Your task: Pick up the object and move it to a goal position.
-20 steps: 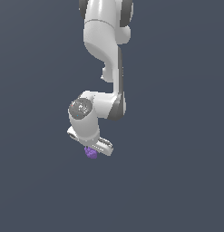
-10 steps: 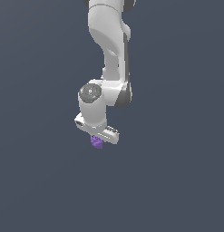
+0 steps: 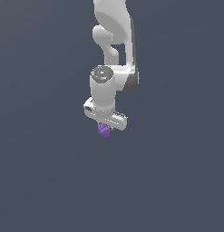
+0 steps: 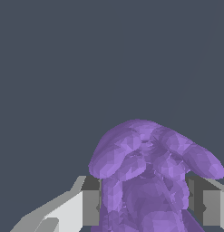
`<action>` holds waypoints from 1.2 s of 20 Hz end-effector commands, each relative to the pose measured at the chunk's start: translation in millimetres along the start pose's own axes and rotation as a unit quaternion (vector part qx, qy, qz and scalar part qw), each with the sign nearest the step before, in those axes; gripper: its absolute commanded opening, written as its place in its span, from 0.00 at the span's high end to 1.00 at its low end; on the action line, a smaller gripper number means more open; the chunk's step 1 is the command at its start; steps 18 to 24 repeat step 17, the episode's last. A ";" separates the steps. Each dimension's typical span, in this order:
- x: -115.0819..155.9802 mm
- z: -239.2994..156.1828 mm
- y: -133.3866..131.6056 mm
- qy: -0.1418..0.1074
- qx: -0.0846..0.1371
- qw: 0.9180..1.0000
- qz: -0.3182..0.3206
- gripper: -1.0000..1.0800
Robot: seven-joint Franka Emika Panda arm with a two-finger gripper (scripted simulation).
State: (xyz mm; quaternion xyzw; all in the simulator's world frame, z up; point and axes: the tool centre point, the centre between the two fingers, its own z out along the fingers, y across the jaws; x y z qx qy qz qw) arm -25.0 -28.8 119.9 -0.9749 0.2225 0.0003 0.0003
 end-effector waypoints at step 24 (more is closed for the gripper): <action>-40.8 -21.5 -6.8 0.000 0.000 1.000 0.000 1.00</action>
